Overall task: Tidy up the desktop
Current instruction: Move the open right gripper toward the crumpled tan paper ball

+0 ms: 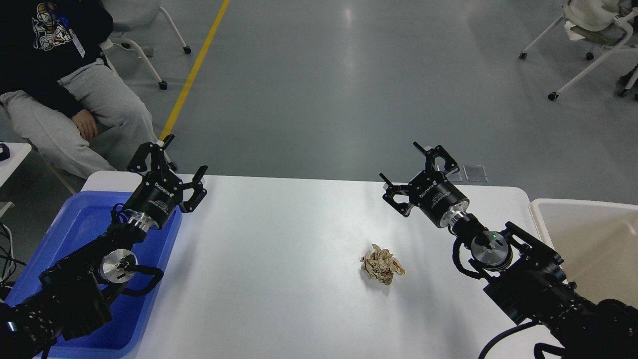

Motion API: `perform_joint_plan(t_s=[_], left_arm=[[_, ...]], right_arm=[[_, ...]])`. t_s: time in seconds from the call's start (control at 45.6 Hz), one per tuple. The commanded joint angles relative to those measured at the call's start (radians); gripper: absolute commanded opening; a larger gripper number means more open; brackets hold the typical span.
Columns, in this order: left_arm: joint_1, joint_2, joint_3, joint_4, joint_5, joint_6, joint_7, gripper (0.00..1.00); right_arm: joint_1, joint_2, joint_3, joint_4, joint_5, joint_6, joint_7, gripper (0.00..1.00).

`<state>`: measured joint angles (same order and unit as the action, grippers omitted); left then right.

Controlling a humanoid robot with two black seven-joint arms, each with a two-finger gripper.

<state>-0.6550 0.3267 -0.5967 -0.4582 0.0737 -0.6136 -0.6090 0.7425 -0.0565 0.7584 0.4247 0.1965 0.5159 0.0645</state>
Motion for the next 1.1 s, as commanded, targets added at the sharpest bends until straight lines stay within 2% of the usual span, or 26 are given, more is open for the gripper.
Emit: perform_joint_plan(t_s=[0.0,0.46,0.592,0.789,0.964,1.074], left_arm=[[0.0,0.0,0.0,0.0,0.0,0.0,0.0,1.0],[0.0,0.0,0.0,0.0,0.0,0.0,0.0,1.0],[0.0,0.0,0.0,0.0,0.0,0.0,0.0,1.0],[0.0,0.0,0.0,0.0,0.0,0.0,0.0,1.0],[0.0,0.0,0.0,0.001,0.0,0.0,0.0,1.0],[0.0,0.0,0.0,0.0,0.0,0.0,0.0,1.0]], right_arm=[[0.0,-0.002,-0.002,0.0,0.0,0.001,0.0,1.0],[0.018,-0.032,-0.004,0.028,-0.129,0.003,0.0,1.0],[0.021,-0.173,-0.004,0.222,-0.172,-0.016,-0.002,1.0],[0.11,-0.364,-0.086,0.465,-0.31,-0.125,-0.008,1.0],[0.317,-0.463,-0.275,0.559,-0.322,-0.226,-0.009,1.0],[0.46,-0.479,-0.427,0.562,-0.321,-0.232,-0.009,1.0]])
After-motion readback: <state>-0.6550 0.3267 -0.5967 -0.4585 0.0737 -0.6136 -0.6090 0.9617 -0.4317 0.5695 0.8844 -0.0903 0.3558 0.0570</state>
